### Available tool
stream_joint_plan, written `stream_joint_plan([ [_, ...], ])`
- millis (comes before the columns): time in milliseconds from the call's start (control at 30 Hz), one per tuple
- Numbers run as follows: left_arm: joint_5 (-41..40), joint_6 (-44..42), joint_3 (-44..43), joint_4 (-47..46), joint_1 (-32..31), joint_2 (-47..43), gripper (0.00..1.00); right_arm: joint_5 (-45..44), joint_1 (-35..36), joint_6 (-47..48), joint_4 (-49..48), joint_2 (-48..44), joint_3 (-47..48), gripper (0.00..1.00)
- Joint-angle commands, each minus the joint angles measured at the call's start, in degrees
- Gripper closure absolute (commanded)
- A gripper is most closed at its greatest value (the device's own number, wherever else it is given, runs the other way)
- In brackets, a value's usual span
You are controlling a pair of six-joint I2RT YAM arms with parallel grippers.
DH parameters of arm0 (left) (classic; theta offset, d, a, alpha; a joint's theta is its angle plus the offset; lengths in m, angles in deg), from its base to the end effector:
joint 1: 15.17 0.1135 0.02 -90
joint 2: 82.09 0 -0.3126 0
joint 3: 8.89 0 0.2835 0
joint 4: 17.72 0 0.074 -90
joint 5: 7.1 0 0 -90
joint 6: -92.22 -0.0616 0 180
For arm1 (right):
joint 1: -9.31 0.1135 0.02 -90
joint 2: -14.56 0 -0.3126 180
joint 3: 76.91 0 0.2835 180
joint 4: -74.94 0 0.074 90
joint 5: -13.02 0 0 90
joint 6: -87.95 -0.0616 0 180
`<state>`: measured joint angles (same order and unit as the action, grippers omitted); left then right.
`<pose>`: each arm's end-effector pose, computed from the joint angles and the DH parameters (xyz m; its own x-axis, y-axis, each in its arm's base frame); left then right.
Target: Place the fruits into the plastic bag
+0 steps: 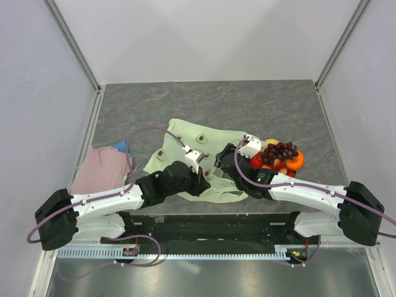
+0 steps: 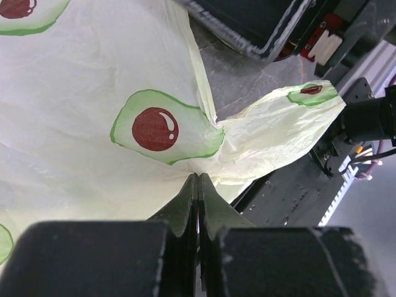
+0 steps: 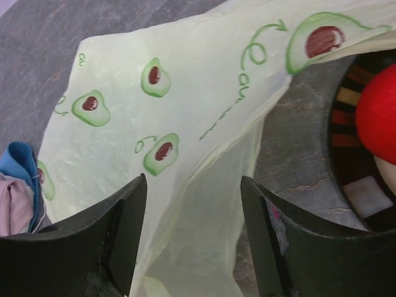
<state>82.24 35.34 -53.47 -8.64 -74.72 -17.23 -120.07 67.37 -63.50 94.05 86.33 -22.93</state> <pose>0.1381 -0.2335 0.2317 -0.6763 0.0724 -0.7330 0.5819 0.6626 -0.4715 0.1877 0.2215 0.2524 -0.4423 0.5031 -0.7425 0.1210 0.8538 0.5064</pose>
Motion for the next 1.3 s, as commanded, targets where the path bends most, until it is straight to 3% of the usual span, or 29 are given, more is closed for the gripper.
stream_joint_plan([
  [0, -4.95, -1.21, -0.95, 2.78, 0.31, -1.75, 0.99, 2.57, -2.25, 0.54, -0.92, -2.42, -2.03, 0.30],
  [67, -4.79, -4.46, -1.65, 6.81, 0.40, -2.11, 0.98, 2.57, -2.86, 1.24, -0.74, -4.08, -2.38, 0.30],
  [133, -3.12, -7.71, -3.76, 9.45, 0.40, -2.02, 0.89, 2.57, -3.22, 3.35, -0.13, -5.40, -2.21, 0.28],
  [167, -2.59, -8.59, -4.46, 11.55, 0.31, -1.93, 0.71, 2.57, -3.48, 4.14, 0.22, -6.89, -1.95, 0.28],
  [233, -1.01, -10.61, -6.31, 12.71, 0.40, -2.80, 0.50, 1.96, -3.57, 6.69, 1.27, -8.48, -1.15, 0.27],
  [267, -0.57, -11.23, -6.92, 13.06, 0.40, -3.24, 0.34, 1.78, -3.57, 7.65, 1.63, -10.31, -0.54, 0.26],
  [367, -0.56, -13.08, -10.35, 13.77, 0.31, -3.95, 0.23, 2.48, -4.53, 11.78, 3.12, -13.48, 0.43, 0.23],
  [533, -4.24, -16.68, -20.18, 15.08, 0.22, 4.46, 0.20, 6.88, -10.24, 14.52, 6.37, -17.27, -0.18, 0.23],
  [667, -10.83, -19.06, -29.76, 20.70, 0.14, 20.96, 0.21, 8.81, -14.81, 15.92, 7.78, -22.89, -2.55, 0.23],
  [800, -17.51, -21.69, -36.79, 24.49, 0.22, 28.89, 0.20, 8.64, -15.96, 16.10, 10.93, -28.25, -3.87, 0.23],
  [1000, -23.50, -23.89, -39.71, 26.25, 0.22, 34.79, 0.16, 8.99, -16.40, 14.70, 13.32, -33.62, -5.90, 0.22],
  [1267, -20.52, -24.42, -41.29, 27.22, 1.80, 40.52, 0.16, 9.52, -16.49, 14.52, 13.93, -34.32, -6.16, 0.22],
])
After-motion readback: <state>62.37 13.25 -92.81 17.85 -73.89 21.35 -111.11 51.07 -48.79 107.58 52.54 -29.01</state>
